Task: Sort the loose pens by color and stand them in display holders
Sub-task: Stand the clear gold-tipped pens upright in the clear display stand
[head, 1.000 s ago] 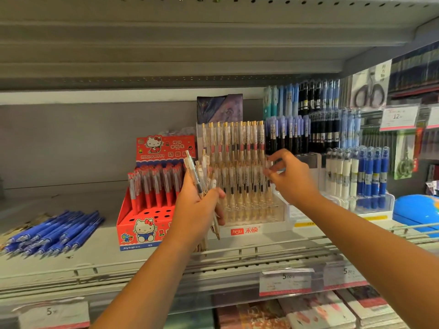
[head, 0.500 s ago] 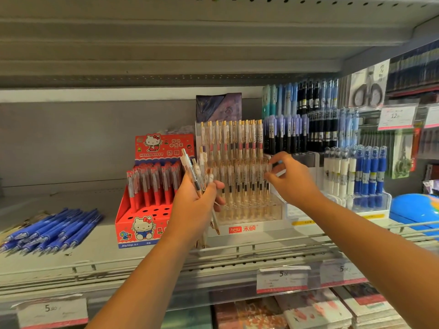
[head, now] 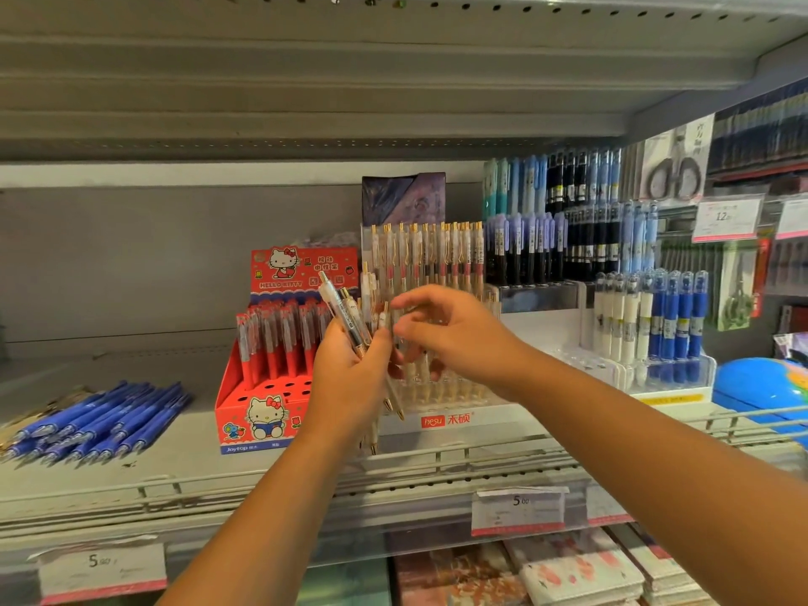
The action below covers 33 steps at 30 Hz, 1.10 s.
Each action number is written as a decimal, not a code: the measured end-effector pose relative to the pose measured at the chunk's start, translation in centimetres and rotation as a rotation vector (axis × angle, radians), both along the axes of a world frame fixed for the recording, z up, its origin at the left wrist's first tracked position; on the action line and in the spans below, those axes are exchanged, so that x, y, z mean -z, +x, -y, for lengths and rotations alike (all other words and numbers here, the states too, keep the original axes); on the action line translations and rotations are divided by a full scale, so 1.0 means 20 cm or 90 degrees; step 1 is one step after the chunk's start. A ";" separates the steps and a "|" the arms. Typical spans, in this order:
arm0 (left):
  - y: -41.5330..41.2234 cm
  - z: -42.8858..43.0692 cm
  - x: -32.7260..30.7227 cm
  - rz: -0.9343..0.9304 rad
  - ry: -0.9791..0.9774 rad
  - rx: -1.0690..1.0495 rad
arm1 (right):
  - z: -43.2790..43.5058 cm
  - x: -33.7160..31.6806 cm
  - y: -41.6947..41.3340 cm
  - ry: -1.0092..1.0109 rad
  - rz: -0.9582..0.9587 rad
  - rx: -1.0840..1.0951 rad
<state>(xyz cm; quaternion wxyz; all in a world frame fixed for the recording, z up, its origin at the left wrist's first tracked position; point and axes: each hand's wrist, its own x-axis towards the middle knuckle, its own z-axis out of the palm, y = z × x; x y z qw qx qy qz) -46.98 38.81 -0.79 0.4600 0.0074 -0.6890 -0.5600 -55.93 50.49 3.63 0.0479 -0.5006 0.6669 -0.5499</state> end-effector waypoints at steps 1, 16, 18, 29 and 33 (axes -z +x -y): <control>0.00 0.00 0.00 -0.006 -0.002 -0.004 | 0.02 0.00 0.02 0.002 0.018 -0.005; 0.03 0.04 -0.03 -0.029 0.011 -0.076 | 0.09 -0.02 0.06 -0.175 0.173 0.020; 0.05 0.06 -0.02 -0.028 0.003 -0.096 | 0.09 -0.04 0.05 -0.224 0.154 0.019; 0.13 0.13 -0.01 -0.013 0.079 -0.031 | 0.21 0.00 -0.06 -0.255 -0.097 0.219; 0.13 0.14 -0.02 -0.012 0.105 -0.029 | 0.25 0.01 -0.08 -0.222 -0.152 0.266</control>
